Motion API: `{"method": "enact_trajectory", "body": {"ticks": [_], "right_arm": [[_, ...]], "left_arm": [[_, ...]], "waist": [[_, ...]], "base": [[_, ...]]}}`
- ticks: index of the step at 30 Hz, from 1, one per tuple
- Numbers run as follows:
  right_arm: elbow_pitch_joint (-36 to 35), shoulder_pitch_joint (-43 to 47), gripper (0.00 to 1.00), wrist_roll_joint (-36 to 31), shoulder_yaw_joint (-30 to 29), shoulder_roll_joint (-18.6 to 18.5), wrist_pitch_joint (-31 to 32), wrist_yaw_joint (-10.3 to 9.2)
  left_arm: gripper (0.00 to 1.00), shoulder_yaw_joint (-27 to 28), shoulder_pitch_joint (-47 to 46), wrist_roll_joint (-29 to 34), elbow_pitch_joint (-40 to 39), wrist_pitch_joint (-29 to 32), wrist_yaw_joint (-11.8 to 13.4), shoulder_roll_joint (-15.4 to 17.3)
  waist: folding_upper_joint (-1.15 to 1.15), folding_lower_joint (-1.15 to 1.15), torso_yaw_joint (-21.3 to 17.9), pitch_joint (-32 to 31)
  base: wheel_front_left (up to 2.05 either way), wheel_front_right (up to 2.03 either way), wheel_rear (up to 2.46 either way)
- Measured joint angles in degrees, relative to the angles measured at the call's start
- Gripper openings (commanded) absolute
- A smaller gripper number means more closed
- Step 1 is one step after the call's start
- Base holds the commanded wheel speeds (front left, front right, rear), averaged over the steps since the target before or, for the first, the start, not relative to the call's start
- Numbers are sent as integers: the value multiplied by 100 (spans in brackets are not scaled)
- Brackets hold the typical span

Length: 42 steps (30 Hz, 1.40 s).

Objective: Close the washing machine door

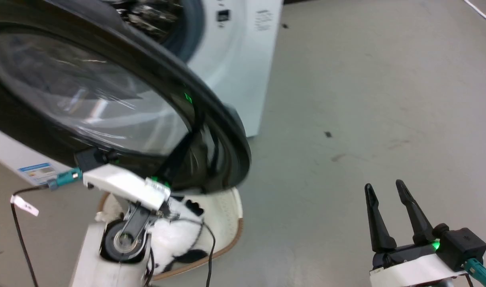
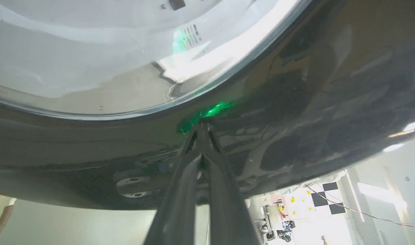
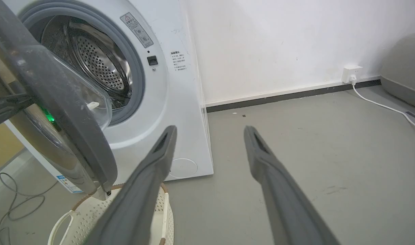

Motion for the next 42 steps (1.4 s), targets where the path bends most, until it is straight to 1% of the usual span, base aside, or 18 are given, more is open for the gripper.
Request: {"method": "enact_trajectory", "body": {"ticks": [1,4,5,10,13,18,22,26,29,32,33,35,36,37,38,39,41,42], "right_arm": [[-4,0,100,21,2,1,0,0],[-8,0,100,27,2,0,0,0],[-8,0,100,27,2,0,0,0],[-12,-1,100,70,14,0,0,0],[-20,0,100,75,-14,0,0,0],[-20,1,100,78,-88,1,0,0],[-18,2,100,58,-125,0,0,0],[-11,4,100,14,-163,0,0,0],[-10,9,100,7,-185,0,0,0],[-4,25,100,-23,-199,1,0,0],[-4,26,100,-37,-205,0,0,0],[-4,51,100,-42,-209,0,0,0],[-5,74,100,-44,-209,1,0,0],[-5,90,100,-51,-214,0,0,0],[-7,103,100,-62,-215,1,0,0],[-7,109,100,-79,-223,1,0,0],[-8,116,100,-94,-231,0,0,0],[-14,142,100,-102,-229,1,0,0]], "left_arm": [[0,-48,-216,57,163,-307,-13,-8],[0,-89,-548,229,502,-849,-14,-19],[0,-89,-548,229,502,-849,-14,-19],[0,-218,-1039,335,1058,-1580,-15,-19],[0,-371,-1231,355,1241,-1711,-15,-19],[0,-765,-1208,348,1209,-1710,-15,76],[0,-1224,-898,413,935,-1700,-15,368],[0,-1912,-469,934,534,-1887,-15,925],[0,-2416,-231,1502,353,-2240,-15,1451],[0,-2836,-105,2239,289,-2744,-16,1925],[0,-2894,-75,2451,292,-2927,-16,2038],[0,-2887,0,2751,308,-3257,-7,2156],[0,-2819,49,2875,297,-3385,67,2167],[29,-2738,103,3031,263,-3473,189,2169],[62,-2622,157,3241,209,-3526,325,2185],[100,-2492,224,3456,112,-3549,470,2189],[100,-2038,431,3701,-201,-3570,713,2072],[100,-1592,684,4077,-611,-3571,820,1918]], "waist": [[0,0,-153,67],[0,0,-353,153],[0,0,-353,153],[0,0,-569,257],[0,0,-570,272],[0,0,-396,199],[0,0,-184,95],[0,-1,69,-38],[0,0,272,-142],[0,0,488,-244],[0,0,560,-277],[0,-1,704,-344],[0,0,775,-378],[0,-1,843,-410],[0,0,909,-442],[0,-1,976,-474],[0,0,1101,-531],[0,-1,1216,-586]], "base": [[0,0,0],[0,0,0],[0,0,0],[0,0,0],[0,0,0],[0,0,0],[0,0,0],[0,0,0],[0,0,0],[0,0,0],[0,0,0],[0,0,0],[0,0,0],[0,0,0],[0,0,0],[0,0,0],[0,0,0],[0,0,0]]}}
